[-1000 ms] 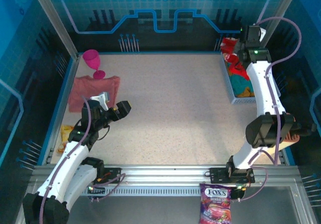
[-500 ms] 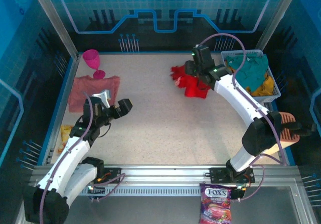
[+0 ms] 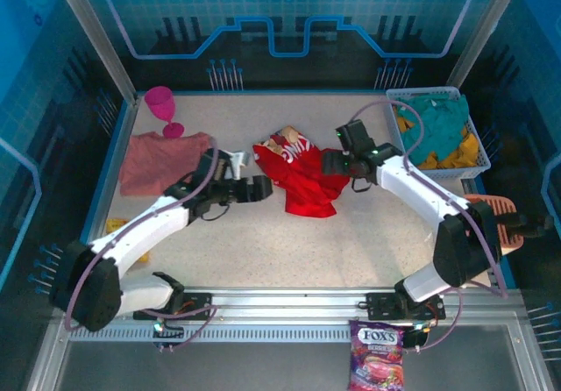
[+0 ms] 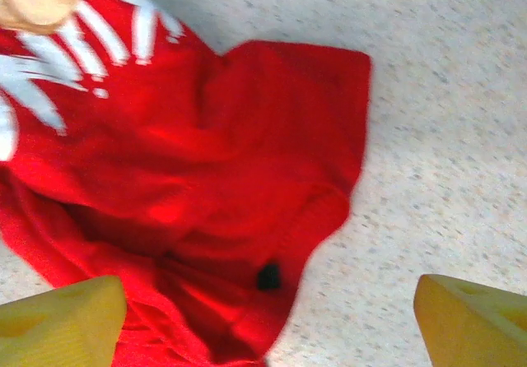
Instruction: Fold and stack the t-shirts
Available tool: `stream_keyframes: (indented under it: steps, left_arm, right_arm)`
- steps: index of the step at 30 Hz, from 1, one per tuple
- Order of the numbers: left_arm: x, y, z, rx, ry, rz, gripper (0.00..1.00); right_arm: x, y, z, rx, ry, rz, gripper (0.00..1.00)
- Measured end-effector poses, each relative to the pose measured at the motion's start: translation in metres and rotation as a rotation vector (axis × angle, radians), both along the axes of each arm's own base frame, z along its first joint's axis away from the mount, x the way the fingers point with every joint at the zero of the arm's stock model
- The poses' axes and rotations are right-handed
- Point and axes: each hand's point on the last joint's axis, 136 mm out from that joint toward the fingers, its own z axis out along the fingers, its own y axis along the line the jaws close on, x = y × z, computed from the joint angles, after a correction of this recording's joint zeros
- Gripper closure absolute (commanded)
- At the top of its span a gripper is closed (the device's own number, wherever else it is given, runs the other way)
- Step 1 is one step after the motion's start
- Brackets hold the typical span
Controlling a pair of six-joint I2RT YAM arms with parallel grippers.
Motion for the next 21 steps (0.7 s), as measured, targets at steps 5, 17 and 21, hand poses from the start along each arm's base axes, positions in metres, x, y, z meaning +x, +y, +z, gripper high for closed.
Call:
stream_keyframes:
  steps: [5,17,21]
  left_arm:
    - [0.015,-0.061,0.000,0.126,-0.090,-0.143,0.27]
    - [0.034,-0.177,-0.049,0.502,-0.235,-0.371,0.16]
    - [0.024,-0.186,-0.081,0.619,-0.230,-0.414,0.17]
  right_arm:
    - [-0.012,-0.036,-0.008,0.076,0.028,-0.124,0.12]
    - [-0.059,-0.072,-0.037,0.149,0.125,-0.265,0.01]
    - [-0.070,-0.083,-0.041,0.169,0.138,-0.299,0.01]
